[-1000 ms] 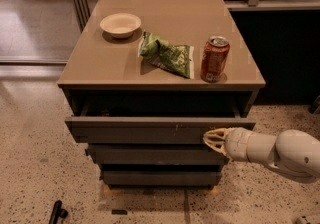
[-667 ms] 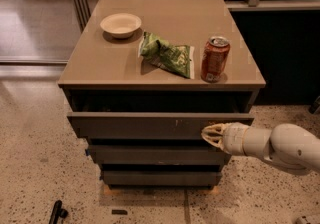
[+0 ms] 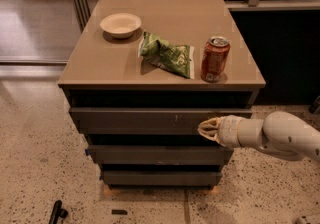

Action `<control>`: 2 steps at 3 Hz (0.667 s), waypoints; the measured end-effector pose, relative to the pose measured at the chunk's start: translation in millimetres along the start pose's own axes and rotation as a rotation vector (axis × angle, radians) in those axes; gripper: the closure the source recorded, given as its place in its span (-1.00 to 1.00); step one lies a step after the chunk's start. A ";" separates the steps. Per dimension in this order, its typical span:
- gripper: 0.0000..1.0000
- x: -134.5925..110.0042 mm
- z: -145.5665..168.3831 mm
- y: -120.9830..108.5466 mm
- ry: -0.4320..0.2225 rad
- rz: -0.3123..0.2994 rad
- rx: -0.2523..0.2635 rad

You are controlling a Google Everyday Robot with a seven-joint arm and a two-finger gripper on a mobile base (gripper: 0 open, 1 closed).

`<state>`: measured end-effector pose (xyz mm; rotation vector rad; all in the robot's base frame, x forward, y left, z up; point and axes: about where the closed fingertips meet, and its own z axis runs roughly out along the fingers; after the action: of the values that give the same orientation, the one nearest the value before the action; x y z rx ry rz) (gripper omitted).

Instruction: Close top drawer

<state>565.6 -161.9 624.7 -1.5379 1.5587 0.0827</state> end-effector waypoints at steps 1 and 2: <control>1.00 4.5 -19.7 11.1 0.005 0.041 -0.090; 1.00 4.2 -47.3 47.6 -0.008 0.100 -0.239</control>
Offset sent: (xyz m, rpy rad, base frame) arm -0.1590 -0.0225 0.0040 0.0616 0.5156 0.2958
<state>502.0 -183.7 624.3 -1.6381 1.6663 0.3417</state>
